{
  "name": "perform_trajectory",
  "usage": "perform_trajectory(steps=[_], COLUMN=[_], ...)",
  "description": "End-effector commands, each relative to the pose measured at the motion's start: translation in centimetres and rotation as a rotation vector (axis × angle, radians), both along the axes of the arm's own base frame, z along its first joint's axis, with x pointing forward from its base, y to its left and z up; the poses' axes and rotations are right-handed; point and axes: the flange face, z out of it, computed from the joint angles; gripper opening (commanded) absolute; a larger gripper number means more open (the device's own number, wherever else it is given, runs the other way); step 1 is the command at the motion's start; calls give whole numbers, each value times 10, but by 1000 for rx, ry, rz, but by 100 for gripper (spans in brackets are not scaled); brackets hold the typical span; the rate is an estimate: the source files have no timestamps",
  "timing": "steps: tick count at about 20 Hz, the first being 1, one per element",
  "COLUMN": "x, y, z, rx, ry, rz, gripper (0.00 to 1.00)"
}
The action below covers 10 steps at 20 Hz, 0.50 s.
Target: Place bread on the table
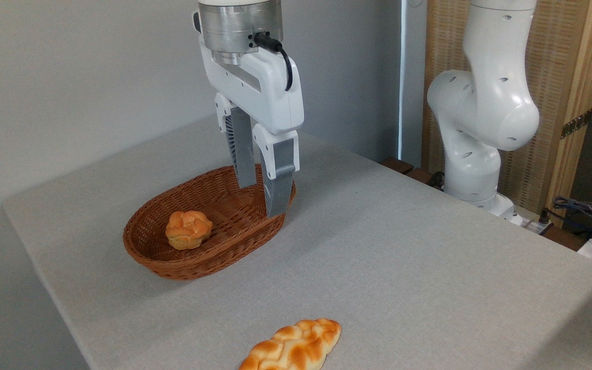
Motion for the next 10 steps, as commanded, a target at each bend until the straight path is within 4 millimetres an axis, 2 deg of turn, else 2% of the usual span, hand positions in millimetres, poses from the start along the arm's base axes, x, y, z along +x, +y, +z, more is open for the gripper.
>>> perform_trajectory(steps=[1,2,3,6,9,10], x=[2,2,2,4,0,1], y=[-9,-18,-36,-67,-93,-94], z=[8,9,8,2,2,1], rx=[-34,-45,-52,-40,-19,-18], ry=[7,9,14,28,29,31], rz=[59,77,88,131,90,100], gripper=[100,100,100,100,100,100])
